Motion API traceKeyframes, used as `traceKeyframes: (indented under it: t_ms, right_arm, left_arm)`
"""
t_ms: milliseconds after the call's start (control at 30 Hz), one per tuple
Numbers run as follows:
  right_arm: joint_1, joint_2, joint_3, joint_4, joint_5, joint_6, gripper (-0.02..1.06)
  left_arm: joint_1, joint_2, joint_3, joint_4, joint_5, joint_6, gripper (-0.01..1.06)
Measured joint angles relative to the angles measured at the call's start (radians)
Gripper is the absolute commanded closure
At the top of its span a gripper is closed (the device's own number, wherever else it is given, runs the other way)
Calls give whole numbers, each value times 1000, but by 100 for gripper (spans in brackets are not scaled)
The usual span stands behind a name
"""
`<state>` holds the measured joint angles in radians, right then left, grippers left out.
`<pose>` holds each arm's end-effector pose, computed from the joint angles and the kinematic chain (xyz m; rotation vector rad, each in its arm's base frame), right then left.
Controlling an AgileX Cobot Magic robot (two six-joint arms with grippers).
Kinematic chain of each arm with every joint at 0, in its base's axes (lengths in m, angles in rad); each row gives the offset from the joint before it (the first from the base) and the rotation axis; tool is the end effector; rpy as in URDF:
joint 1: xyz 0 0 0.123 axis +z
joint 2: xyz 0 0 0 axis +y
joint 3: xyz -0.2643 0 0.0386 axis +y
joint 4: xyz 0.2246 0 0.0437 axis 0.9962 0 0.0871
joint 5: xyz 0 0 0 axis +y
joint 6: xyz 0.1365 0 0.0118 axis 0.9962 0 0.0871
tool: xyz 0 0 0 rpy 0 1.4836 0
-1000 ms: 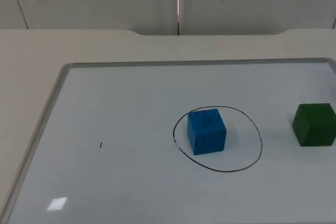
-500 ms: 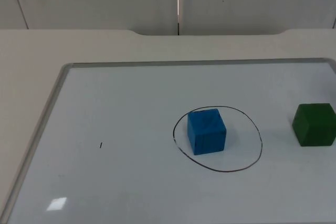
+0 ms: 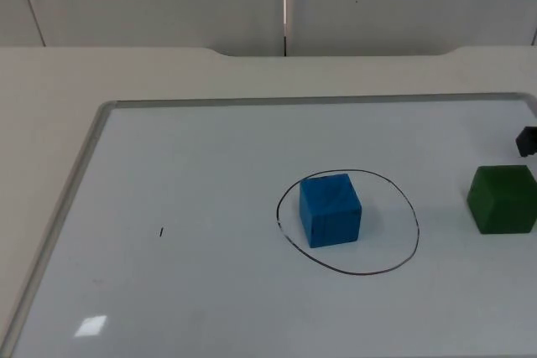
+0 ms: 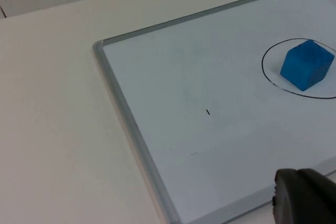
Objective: Push the two cubes into the marked area.
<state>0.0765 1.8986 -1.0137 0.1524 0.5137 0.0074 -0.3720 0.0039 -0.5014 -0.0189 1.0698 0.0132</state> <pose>0.3315 0.0357 0.0828 0.0778 2.8822 0.1486 0.0304 -0.0143 0.2442 0.3961 2.0264 -0.2447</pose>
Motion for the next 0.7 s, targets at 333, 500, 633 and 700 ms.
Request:
traceKeyframes:
  t_ms: [333, 500, 633, 700]
  right_arm:
    - [47, 2, 0, 16, -45, 7, 104]
    - [66, 15, 0, 16, -48, 27, 104]
    - [78, 20, 0, 23, -48, 30, 104]
    - [80, 21, 0, 33, -54, 32, 104]
  left_arm:
    - [0, 0, 0, 0, 0, 0, 105]
    - [0, 0, 0, 0, 1, 0, 105]
    - [0, 0, 0, 0, 1, 0, 105]
    - [0, 0, 0, 4, 1, 0, 105]
